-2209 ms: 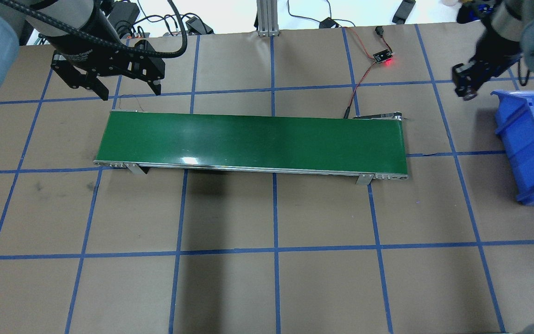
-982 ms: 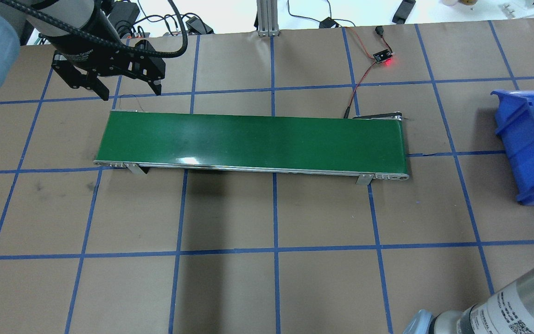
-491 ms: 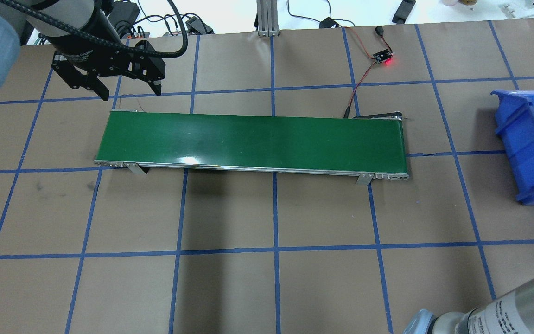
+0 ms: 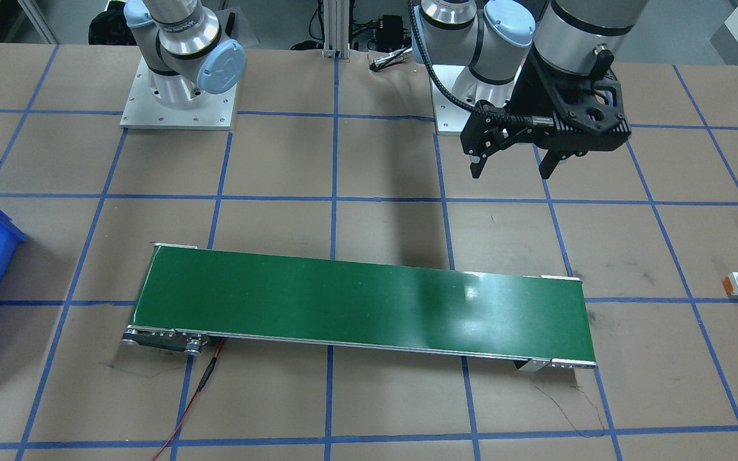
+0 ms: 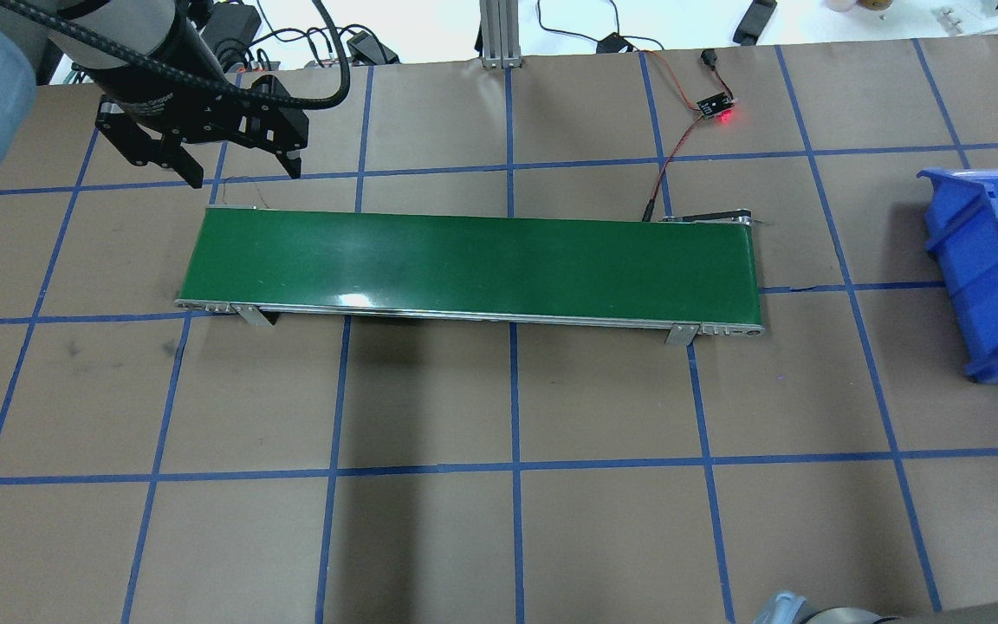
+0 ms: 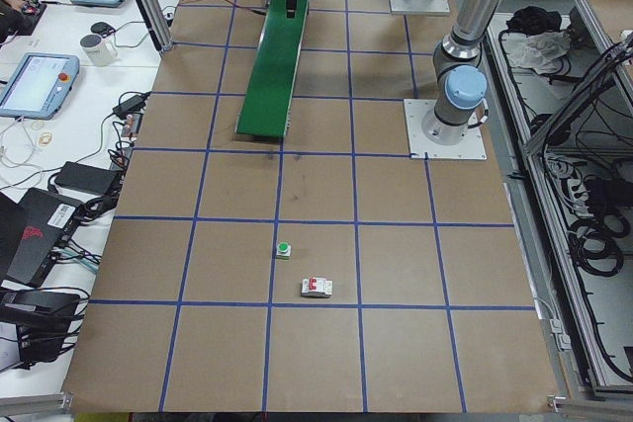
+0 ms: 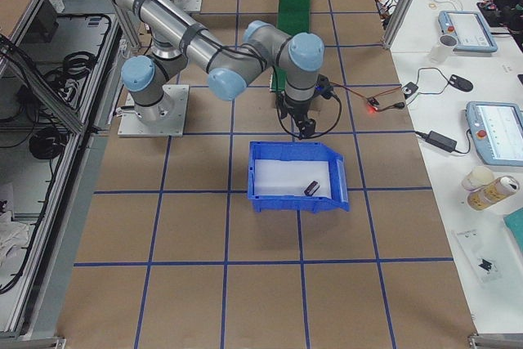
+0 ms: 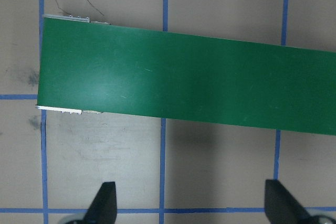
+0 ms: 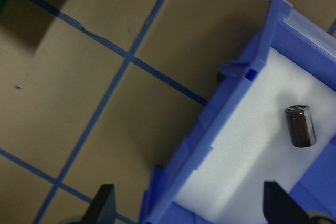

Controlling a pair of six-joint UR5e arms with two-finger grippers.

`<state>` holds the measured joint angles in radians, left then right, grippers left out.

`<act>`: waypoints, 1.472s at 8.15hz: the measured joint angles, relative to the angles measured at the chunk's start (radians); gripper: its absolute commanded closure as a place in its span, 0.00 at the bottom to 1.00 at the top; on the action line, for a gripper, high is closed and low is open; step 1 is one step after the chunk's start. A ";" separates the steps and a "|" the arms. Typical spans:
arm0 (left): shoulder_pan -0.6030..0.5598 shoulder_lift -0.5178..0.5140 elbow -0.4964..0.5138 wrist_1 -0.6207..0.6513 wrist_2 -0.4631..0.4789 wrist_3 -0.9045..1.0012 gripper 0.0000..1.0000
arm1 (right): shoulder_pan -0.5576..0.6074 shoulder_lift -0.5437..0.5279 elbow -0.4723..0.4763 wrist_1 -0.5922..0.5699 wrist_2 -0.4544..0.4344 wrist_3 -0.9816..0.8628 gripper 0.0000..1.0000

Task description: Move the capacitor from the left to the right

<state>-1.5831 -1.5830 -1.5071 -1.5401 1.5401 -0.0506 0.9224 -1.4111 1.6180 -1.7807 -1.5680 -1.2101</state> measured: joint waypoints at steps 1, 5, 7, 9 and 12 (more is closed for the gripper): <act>0.000 0.000 0.000 0.000 0.000 0.000 0.00 | 0.057 -0.058 -0.005 0.071 0.001 0.099 0.00; 0.000 0.000 0.001 0.000 0.000 0.000 0.00 | 0.372 -0.199 -0.016 0.259 0.031 0.627 0.00; 0.000 0.000 0.001 0.000 0.000 0.000 0.00 | 0.553 -0.203 -0.031 0.260 0.040 0.885 0.00; 0.000 0.000 0.001 0.000 0.000 0.000 0.00 | 0.698 -0.176 -0.066 0.236 0.041 1.078 0.00; 0.000 0.000 -0.001 0.000 0.000 0.000 0.00 | 0.770 -0.128 -0.100 0.204 0.038 1.187 0.00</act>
<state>-1.5831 -1.5827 -1.5077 -1.5401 1.5401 -0.0506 1.6923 -1.5394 1.5183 -1.5767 -1.5299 -0.0229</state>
